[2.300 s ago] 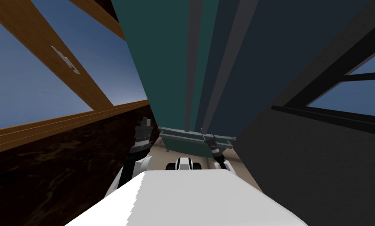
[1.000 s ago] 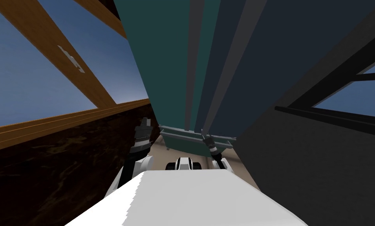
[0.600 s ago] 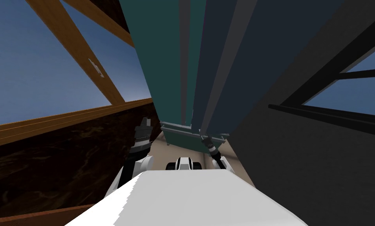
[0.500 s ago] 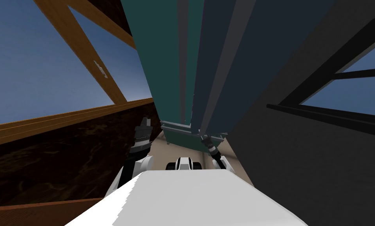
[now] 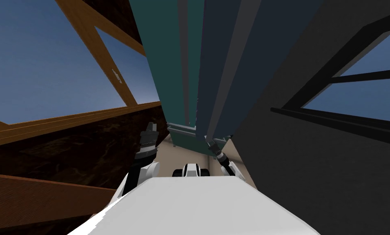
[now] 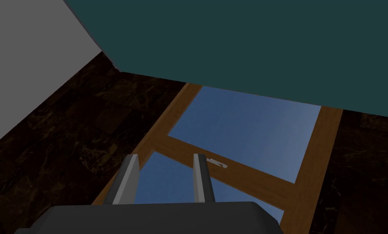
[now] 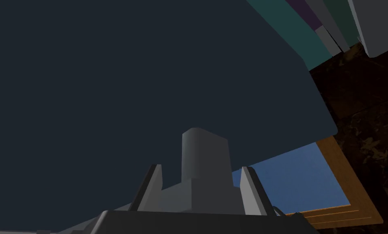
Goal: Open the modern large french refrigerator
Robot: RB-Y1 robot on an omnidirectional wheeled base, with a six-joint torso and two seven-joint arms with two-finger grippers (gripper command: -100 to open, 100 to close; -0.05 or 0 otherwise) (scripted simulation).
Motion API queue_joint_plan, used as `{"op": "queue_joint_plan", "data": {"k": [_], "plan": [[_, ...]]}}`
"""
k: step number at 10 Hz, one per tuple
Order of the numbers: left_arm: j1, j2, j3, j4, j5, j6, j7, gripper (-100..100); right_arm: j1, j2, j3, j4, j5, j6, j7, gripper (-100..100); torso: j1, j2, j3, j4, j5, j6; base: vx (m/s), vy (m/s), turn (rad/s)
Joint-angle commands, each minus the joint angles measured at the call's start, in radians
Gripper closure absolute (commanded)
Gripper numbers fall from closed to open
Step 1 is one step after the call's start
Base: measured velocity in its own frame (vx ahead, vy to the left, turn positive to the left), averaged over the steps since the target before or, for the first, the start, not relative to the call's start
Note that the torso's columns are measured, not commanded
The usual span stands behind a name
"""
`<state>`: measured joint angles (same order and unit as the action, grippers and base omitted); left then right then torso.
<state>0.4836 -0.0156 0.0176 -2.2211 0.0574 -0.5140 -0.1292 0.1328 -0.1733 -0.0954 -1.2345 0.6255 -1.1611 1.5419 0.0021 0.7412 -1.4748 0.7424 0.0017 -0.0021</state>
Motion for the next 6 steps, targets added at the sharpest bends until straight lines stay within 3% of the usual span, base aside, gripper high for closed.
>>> {"op": "queue_joint_plan", "data": {"k": [1, 6], "plan": [[0.000, 0.000, 0.000, 0.000, 0.000, 0.000, 0.000, 0, -0.011, -0.018, 0.030, -0.004, 0.008, -0.041, -0.025, 100, 0.000, 0.000, 0.000, 0.001, 0.001, 0.002, -0.111, -0.181, 0.097], [0.000, 0.000, 0.000, 0.000, 0.000, 0.000, 0.000, 0, -0.016, -0.053, 0.097, -0.015, 0.030, -0.115, -0.079, 100, -0.003, 0.005, 0.002, 0.004, 0.001, 0.004, -0.126, -0.217, 0.110]]}}
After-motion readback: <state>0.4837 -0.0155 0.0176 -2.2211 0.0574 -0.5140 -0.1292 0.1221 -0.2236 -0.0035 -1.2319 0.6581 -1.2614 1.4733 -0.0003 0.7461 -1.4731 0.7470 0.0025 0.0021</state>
